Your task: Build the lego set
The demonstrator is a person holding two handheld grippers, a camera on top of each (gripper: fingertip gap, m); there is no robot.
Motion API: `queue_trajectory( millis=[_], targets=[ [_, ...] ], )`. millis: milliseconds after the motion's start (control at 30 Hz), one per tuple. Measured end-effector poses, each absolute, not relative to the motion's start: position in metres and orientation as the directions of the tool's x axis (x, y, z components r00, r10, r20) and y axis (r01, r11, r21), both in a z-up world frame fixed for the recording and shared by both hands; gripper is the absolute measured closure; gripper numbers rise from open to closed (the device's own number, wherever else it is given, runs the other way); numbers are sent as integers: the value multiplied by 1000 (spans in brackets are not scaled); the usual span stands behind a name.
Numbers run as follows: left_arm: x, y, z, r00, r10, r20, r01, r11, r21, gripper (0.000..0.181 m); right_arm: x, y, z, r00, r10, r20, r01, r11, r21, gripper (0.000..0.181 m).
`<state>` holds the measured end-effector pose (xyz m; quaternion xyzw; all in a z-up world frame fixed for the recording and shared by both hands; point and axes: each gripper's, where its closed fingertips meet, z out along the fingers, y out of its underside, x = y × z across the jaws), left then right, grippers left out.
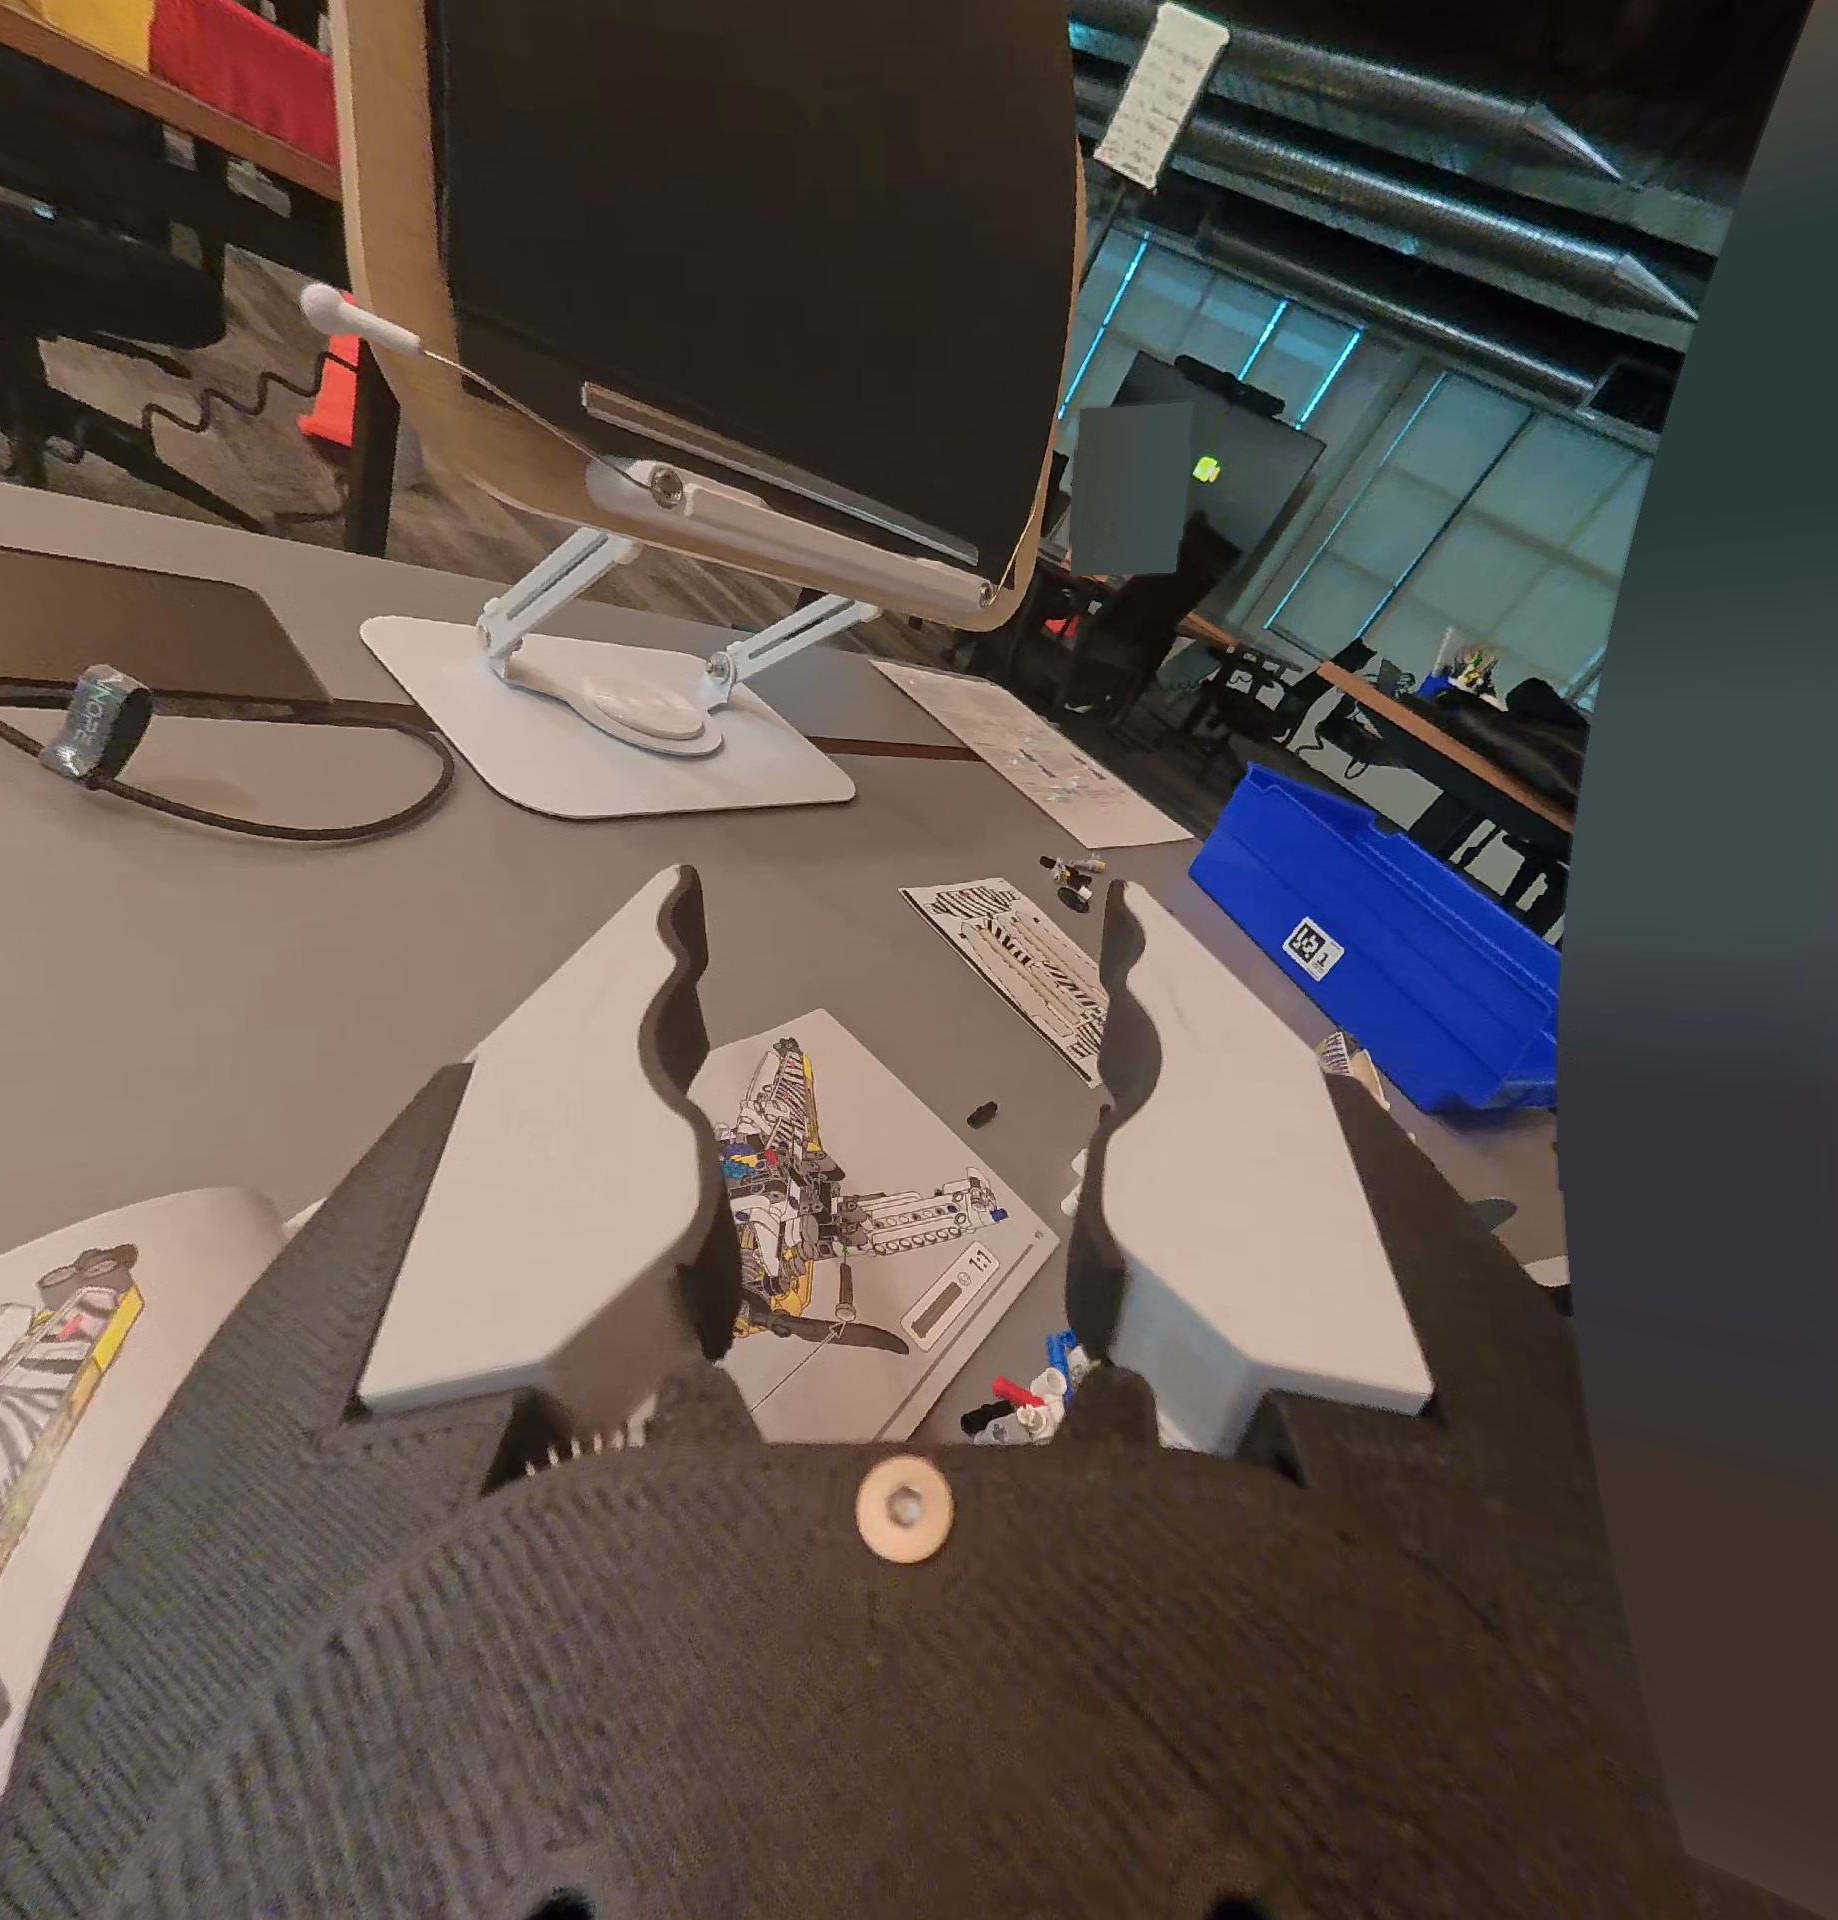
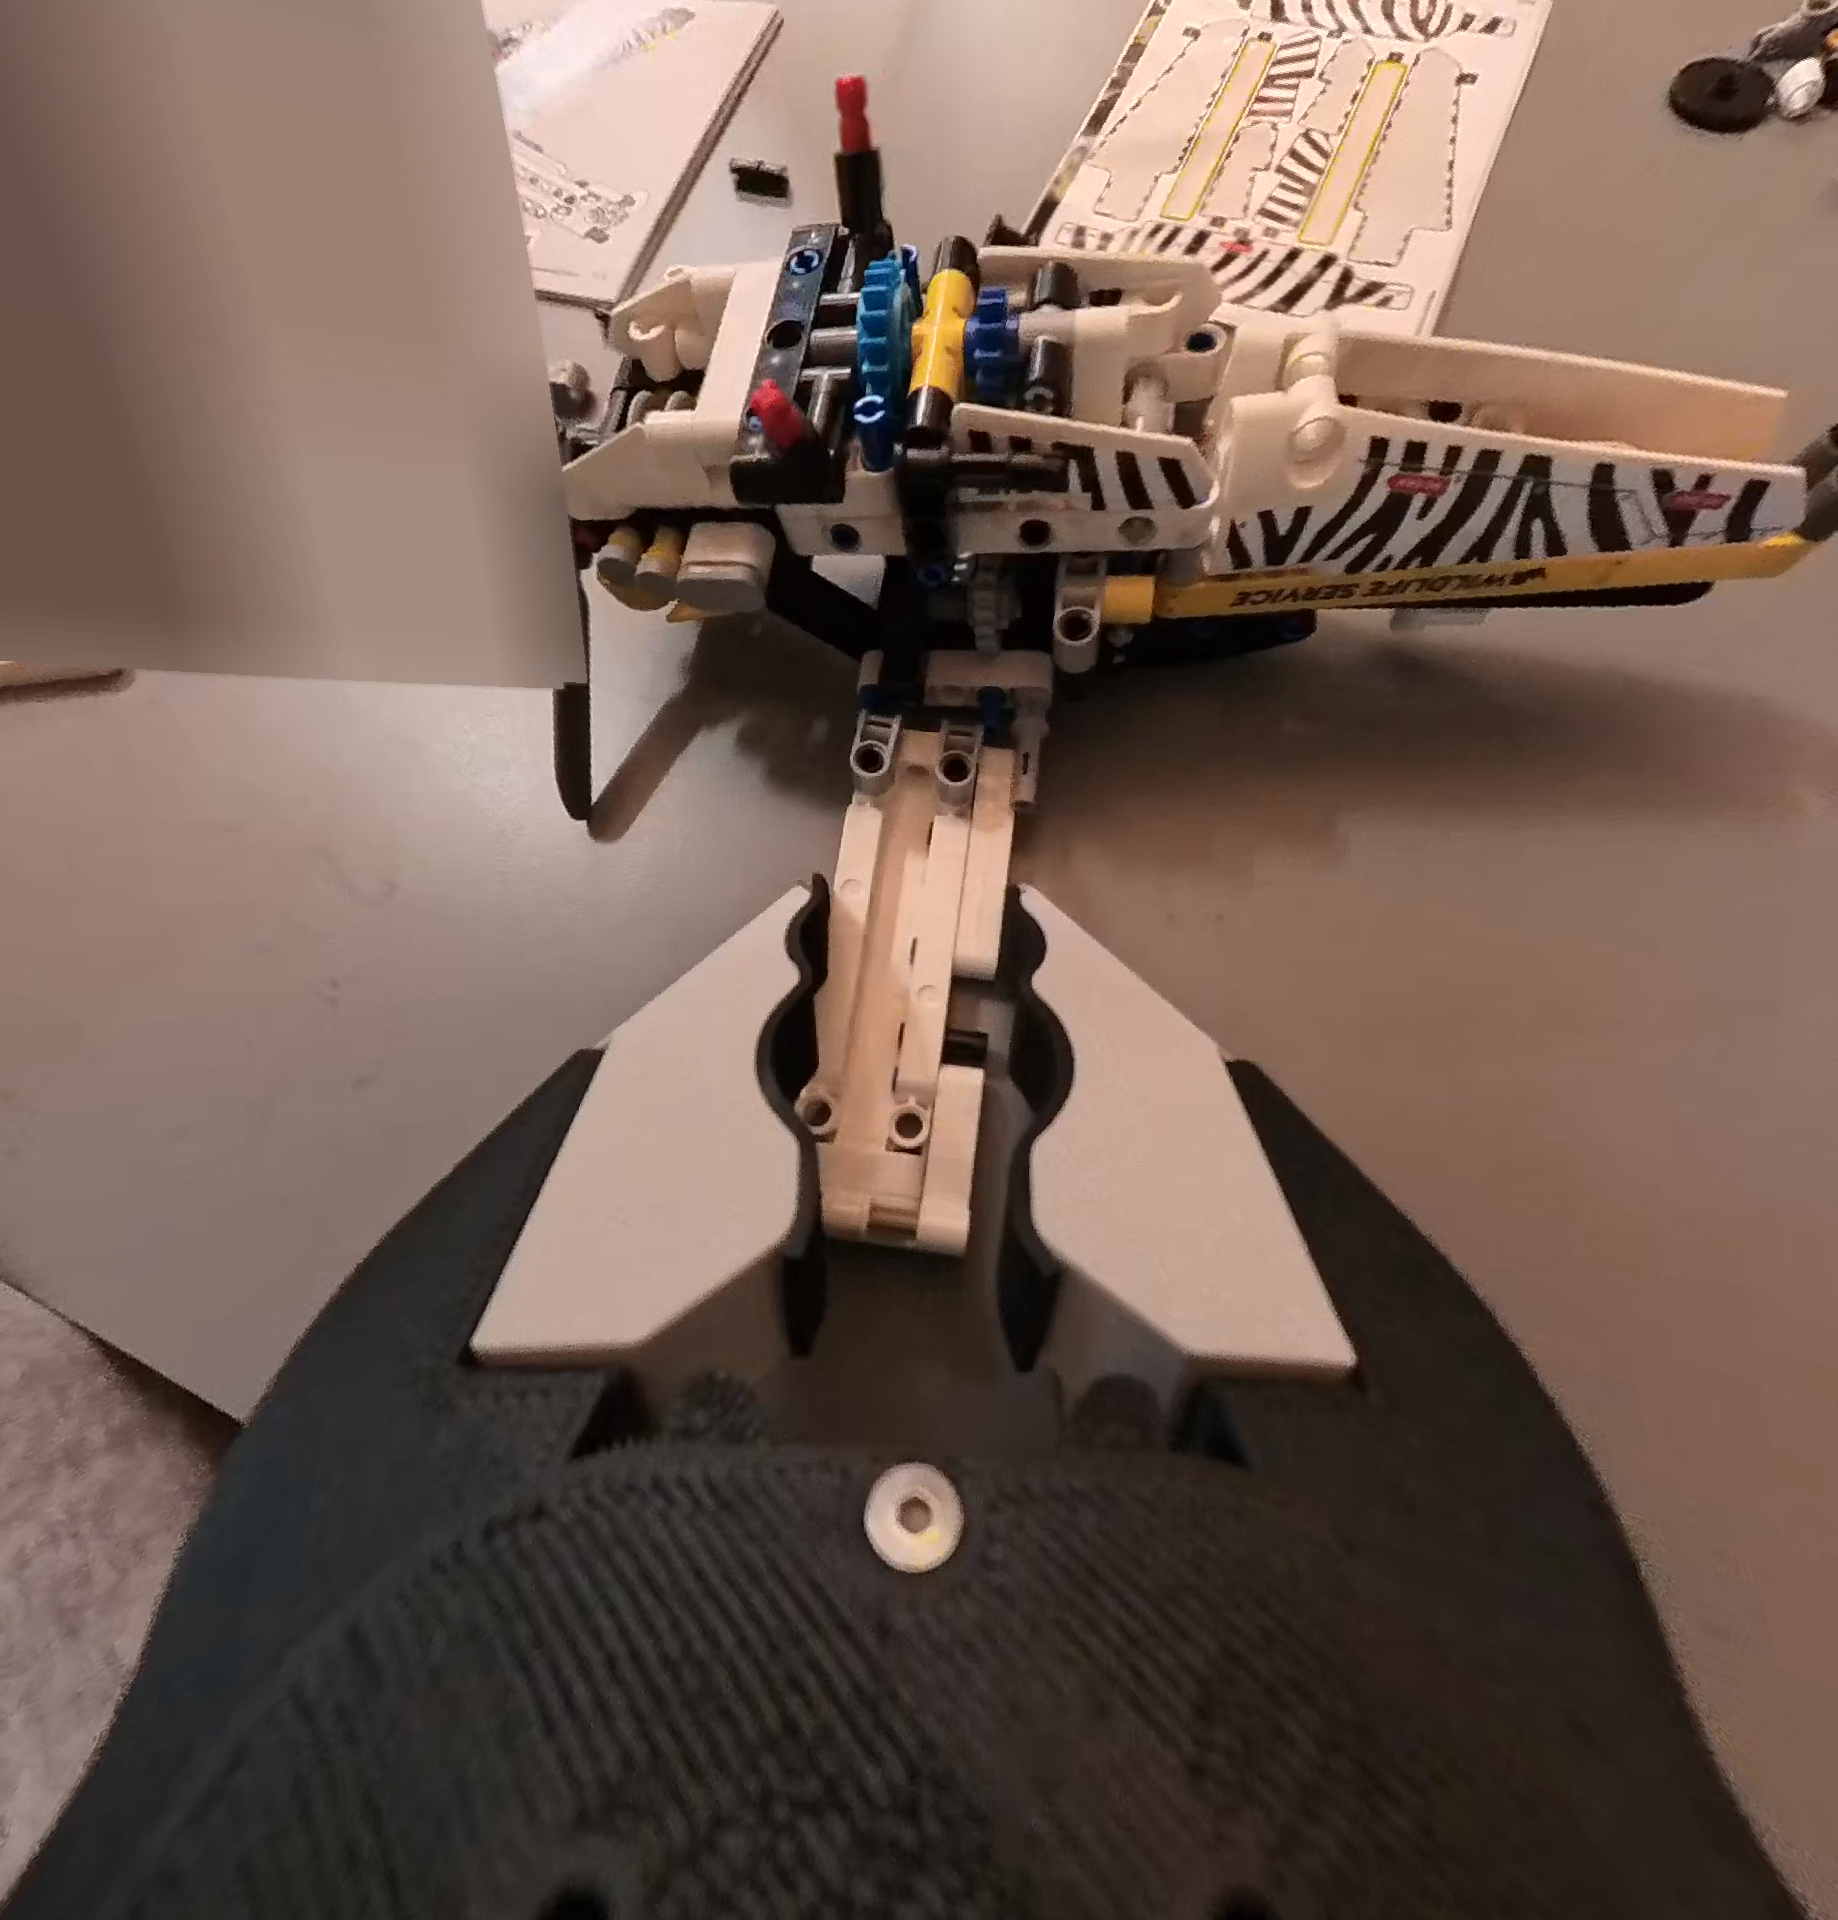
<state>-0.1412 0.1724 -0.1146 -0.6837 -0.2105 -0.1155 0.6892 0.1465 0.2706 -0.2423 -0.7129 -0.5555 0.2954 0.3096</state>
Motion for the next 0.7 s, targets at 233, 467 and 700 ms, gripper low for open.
queue_trajectory(
  millis=[233, 467, 700],
  targets=[
    [-145, 167, -108, 881, 135, 453, 447, 77, -891, 106, 146, 266, -240, 179, 982, -56, 600, -155, -785, 149],
    [-144, 166, -104, 879, 125, 460, 452, 87, -888, 106, 146, 263, -239, 157, 987, -26, 601, -116, -790, 149],
    [-146, 163, -100, 882, 126, 455, 444, 103, -890, 107, 146, 261, -236, 147, 989, -13, 591, -99, -801, 149]
  ],
)
